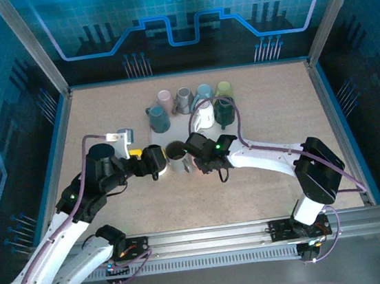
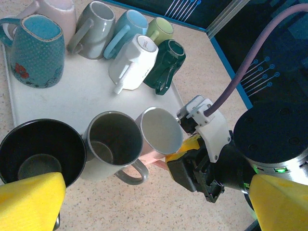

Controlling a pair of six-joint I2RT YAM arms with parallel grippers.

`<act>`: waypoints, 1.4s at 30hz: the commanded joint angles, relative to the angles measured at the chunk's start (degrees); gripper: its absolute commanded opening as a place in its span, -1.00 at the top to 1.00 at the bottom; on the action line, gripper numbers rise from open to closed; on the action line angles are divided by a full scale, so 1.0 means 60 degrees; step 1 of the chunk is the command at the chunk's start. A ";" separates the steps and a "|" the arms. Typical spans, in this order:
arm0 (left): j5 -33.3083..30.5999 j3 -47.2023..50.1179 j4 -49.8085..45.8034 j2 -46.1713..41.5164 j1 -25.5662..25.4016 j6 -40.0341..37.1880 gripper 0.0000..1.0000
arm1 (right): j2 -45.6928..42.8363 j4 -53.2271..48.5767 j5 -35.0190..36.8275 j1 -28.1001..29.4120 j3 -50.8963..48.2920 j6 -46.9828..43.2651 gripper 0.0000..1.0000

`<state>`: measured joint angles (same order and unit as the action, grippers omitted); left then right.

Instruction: Turn the mug right side up

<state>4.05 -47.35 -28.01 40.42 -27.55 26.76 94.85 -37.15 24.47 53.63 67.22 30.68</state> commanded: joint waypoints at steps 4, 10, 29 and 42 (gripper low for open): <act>-0.0146 0.0113 0.0098 -0.0160 -0.0030 -0.0271 -0.98 | -0.0221 -0.0048 0.0155 0.0130 -0.0041 0.0234 0.31; -0.0163 0.0112 0.0098 -0.0162 -0.0039 -0.0280 -0.98 | -0.0459 -0.0075 0.0064 0.0137 -0.0072 0.0285 0.27; -0.0831 -0.1534 -0.1141 0.2171 -0.0833 -0.0474 -0.98 | -0.4186 0.0367 -0.1418 -0.0575 -0.0702 -0.0868 -0.20; -0.3573 -0.6698 -0.2431 0.8247 -0.2572 -0.2505 -0.98 | -0.7678 0.1336 -0.0881 -0.1932 -0.2953 -0.0955 -0.15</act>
<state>-11.66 -81.56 -39.88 83.15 -42.96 19.09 51.81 -32.32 18.17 43.59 51.62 25.85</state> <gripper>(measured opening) 0.990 0.576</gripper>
